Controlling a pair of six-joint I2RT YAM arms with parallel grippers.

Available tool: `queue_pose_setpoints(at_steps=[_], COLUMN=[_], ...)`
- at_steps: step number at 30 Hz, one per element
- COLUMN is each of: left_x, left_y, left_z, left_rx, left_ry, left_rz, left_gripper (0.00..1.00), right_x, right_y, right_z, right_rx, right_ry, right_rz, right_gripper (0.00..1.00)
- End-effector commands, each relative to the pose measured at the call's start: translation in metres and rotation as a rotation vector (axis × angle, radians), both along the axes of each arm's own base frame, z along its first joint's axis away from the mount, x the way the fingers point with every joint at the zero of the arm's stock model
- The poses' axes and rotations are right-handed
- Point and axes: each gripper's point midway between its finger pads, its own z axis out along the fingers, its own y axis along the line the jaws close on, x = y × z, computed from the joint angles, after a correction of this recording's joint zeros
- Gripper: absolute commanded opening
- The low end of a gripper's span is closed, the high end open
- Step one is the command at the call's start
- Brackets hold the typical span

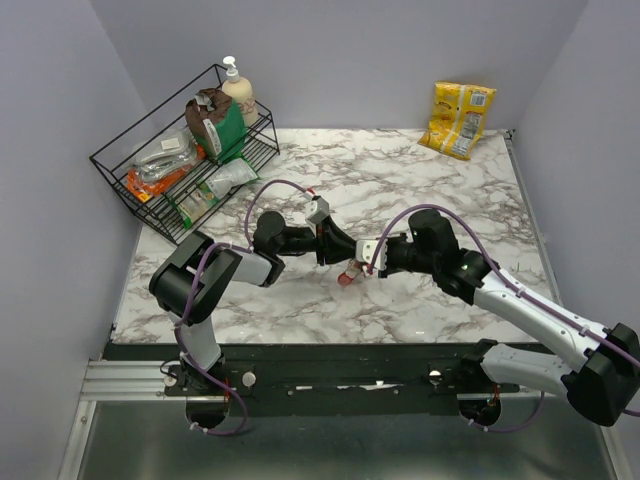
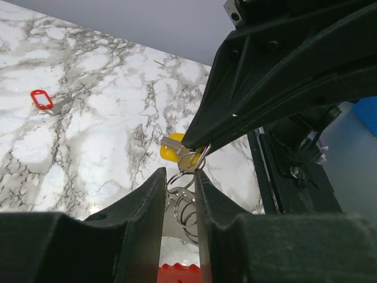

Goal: Remove the keys from the keyring
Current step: Remove the key from the keyring.

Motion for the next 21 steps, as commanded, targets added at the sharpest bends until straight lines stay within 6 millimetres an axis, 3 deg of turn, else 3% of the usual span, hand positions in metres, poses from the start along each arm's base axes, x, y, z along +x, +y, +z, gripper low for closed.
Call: queue_pose_setpoints(at_steps=[1, 14, 21], left_x=[-0.013, -0.022, -0.029], left_y=[-0.004, -0.003, -0.001], left_z=[0.02, 0.02, 0.032], left_rx=[-0.055, -0.077, -0.123], left_ry=[-0.064, -0.073, -0.067], left_rz=[-0.08, -0.119, -0.146], left_gripper=[0.33, 0.37, 0.37], right_x=[-0.003, -0.005, -0.007], right_y=[0.003, 0.0, 0.003], right_z=[0.018, 0.03, 0.021], right_rx=[0.039, 0.061, 0.042], right_ry=[-0.003, -0.034, -0.007], right_rz=[0.017, 0.012, 0.035], right_gripper=[0.01, 0.01, 0.01])
